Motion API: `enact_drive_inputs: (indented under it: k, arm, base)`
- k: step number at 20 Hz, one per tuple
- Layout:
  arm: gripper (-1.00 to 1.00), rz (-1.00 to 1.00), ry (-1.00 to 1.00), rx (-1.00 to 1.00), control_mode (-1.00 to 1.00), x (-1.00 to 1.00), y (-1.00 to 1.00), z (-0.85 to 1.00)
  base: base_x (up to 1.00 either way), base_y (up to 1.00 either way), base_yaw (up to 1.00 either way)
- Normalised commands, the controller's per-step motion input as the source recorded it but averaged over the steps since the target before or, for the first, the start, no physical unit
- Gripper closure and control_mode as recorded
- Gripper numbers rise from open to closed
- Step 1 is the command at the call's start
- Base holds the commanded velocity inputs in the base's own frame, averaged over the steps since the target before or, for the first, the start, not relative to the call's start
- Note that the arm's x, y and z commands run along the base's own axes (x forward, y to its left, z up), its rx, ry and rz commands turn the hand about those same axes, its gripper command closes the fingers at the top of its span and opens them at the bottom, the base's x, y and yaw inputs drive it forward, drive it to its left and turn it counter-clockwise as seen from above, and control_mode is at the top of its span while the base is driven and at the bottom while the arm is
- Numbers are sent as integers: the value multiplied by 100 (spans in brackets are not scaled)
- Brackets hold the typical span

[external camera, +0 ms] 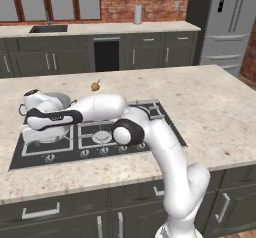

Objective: Turn on the burner for the pot on the stove. Wait thirty seconds for the pot to heat up. Then add the onion to the pot.

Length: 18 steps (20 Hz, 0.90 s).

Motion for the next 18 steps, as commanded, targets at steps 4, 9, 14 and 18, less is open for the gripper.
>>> enact_drive_inputs:
  k: [4, 9, 14, 18]
  arm:
    - [-100, 0, -9, 5, -100, -44, -9, 0]
    - [-100, 1, -13, -1, -100, -39, 2, 0]
    - [-100, 0, -1, -2, -100, 0, 3, 8]
    - [-100, -1, 11, 0, -100, 5, 3, 0]
  base:
    - [0, 0, 0]
    - [0, 0, 0]
    - [0, 0, 0]
    - [0, 0, 0]
